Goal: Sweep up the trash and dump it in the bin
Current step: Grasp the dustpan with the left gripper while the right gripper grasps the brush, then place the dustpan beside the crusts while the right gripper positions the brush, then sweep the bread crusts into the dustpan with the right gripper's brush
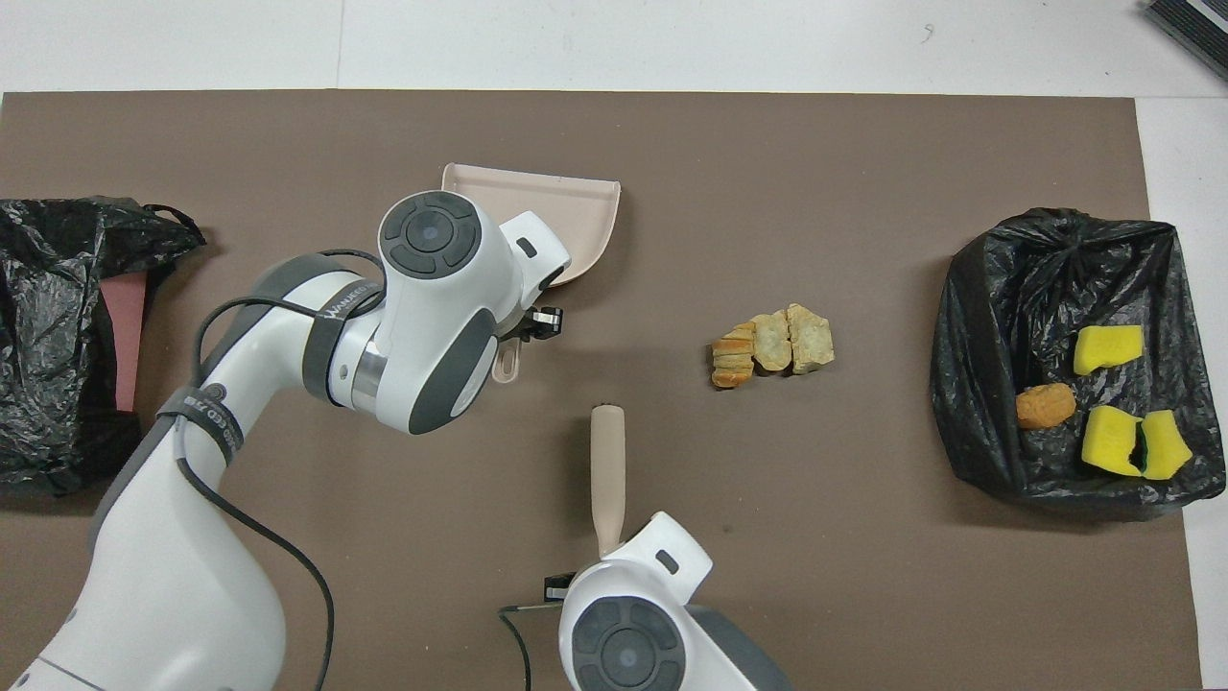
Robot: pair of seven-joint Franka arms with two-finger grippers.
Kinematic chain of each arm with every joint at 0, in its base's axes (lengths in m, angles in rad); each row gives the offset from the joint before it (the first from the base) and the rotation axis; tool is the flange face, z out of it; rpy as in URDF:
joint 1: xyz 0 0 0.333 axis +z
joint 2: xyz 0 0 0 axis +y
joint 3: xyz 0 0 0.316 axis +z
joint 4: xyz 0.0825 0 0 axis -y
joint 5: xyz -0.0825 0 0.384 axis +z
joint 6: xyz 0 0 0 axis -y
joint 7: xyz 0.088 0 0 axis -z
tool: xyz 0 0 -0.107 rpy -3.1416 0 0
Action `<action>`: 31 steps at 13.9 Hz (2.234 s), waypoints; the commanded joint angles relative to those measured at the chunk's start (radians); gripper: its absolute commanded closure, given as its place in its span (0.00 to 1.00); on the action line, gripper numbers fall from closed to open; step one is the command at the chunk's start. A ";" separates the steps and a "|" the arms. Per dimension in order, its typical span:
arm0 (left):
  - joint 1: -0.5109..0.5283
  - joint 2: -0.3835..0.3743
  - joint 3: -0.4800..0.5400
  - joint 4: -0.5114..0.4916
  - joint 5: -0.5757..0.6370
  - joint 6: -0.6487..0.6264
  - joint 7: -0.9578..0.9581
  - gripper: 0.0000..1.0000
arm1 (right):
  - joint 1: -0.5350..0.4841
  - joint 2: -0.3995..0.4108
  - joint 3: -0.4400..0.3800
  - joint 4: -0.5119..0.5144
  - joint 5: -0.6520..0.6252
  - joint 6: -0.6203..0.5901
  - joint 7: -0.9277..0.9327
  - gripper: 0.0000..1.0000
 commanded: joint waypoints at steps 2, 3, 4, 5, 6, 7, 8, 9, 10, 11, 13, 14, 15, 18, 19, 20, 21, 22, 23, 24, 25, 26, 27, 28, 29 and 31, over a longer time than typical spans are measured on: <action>0.066 -0.064 0.000 0.014 0.025 -0.093 0.183 1.00 | -0.163 -0.111 0.005 -0.023 -0.024 -0.100 -0.167 1.00; 0.083 -0.073 0.000 0.014 0.025 -0.112 0.246 1.00 | -0.205 -0.114 0.005 -0.021 -0.058 -0.117 -0.204 1.00; 0.104 -0.087 0.000 0.014 0.027 -0.133 0.313 1.00 | -0.236 -0.111 0.005 -0.020 -0.105 -0.128 -0.218 1.00; 0.115 -0.096 0.000 0.011 0.025 -0.156 0.399 1.00 | -0.278 -0.105 0.005 -0.020 -0.166 -0.150 -0.242 1.00; 0.132 -0.111 0.000 0.003 0.025 -0.168 0.479 1.00 | -0.321 -0.102 0.006 -0.015 -0.217 -0.181 -0.309 1.00; 0.155 -0.116 0.000 -0.001 0.025 -0.176 0.569 1.00 | -0.354 -0.100 0.005 -0.017 -0.255 -0.207 -0.362 1.00; 0.178 -0.122 0.000 -0.015 0.025 -0.185 0.687 1.00 | -0.386 -0.092 0.005 -0.015 -0.300 -0.229 -0.399 1.00; 0.196 -0.130 0.000 -0.035 0.025 -0.178 0.820 1.00 | -0.427 -0.089 0.006 -0.017 -0.346 -0.236 -0.448 1.00; 0.209 -0.133 0.000 -0.041 0.025 -0.179 0.925 1.00 | -0.472 -0.077 0.006 -0.015 -0.380 -0.235 -0.507 1.00; 0.222 -0.136 0.000 -0.050 0.025 -0.187 1.005 1.00 | -0.512 -0.062 0.006 -0.017 -0.430 -0.224 -0.550 1.00; 0.241 -0.164 0.000 -0.111 0.025 -0.169 1.204 1.00 | -0.558 -0.017 0.008 -0.015 -0.527 -0.195 -0.568 1.00; 0.247 -0.177 0.000 -0.136 0.025 -0.147 1.334 1.00 | -0.572 0.001 0.008 -0.017 -0.533 -0.174 -0.577 1.00; 0.250 -0.179 0.003 -0.144 0.027 -0.136 1.416 1.00 | -0.576 0.007 0.009 -0.015 -0.534 -0.168 -0.589 1.00; 0.194 -0.190 0.005 -0.150 0.162 -0.152 1.446 1.00 | -0.557 0.049 0.014 -0.017 -0.501 -0.175 -0.612 1.00; 0.187 -0.188 0.005 -0.152 0.165 -0.161 1.443 1.00 | -0.535 0.062 0.014 -0.017 -0.454 -0.168 -0.602 1.00; 0.183 -0.190 0.005 -0.174 0.168 -0.161 1.426 1.00 | -0.512 0.070 0.014 -0.012 -0.413 -0.163 -0.598 1.00; 0.172 -0.194 0.005 -0.193 0.174 -0.158 1.388 1.00 | -0.506 0.073 0.014 -0.007 -0.377 -0.161 -0.595 1.00; 0.154 -0.204 0.005 -0.216 0.177 -0.146 1.364 1.00 | -0.492 0.082 0.014 0.003 -0.333 -0.161 -0.597 1.00; 0.137 -0.211 0.004 -0.225 0.180 -0.139 1.350 1.00 | -0.465 0.098 0.014 0.006 -0.307 -0.161 -0.595 1.00; 0.121 -0.213 0.004 -0.225 0.180 -0.139 1.327 1.00 | -0.448 0.118 0.014 0.017 -0.285 -0.161 -0.594 1.00; 0.103 -0.214 0.002 -0.227 0.180 -0.142 1.301 1.00 | -0.441 0.136 0.014 0.026 -0.262 -0.154 -0.586 1.00; 0.079 -0.213 0.000 -0.239 0.180 -0.135 1.268 1.00 | -0.413 0.141 0.014 0.028 -0.247 -0.131 -0.569 1.00; 0.060 -0.213 0.000 -0.257 0.180 -0.111 1.236 1.00 | -0.394 0.153 0.014 0.040 -0.213 -0.122 -0.557 1.00; 0.052 -0.213 -0.001 -0.273 0.180 -0.080 1.228 1.00 | -0.373 0.174 0.014 0.055 -0.175 -0.114 -0.545 1.00; 0.048 -0.213 -0.003 -0.286 0.179 -0.051 1.227 1.00 | -0.340 0.196 0.014 0.078 -0.147 -0.097 -0.539 1.00; 0.013 -0.214 -0.004 -0.299 0.177 -0.020 1.218 1.00 | -0.317 0.219 0.014 0.109 -0.068 -0.070 -0.542 1.00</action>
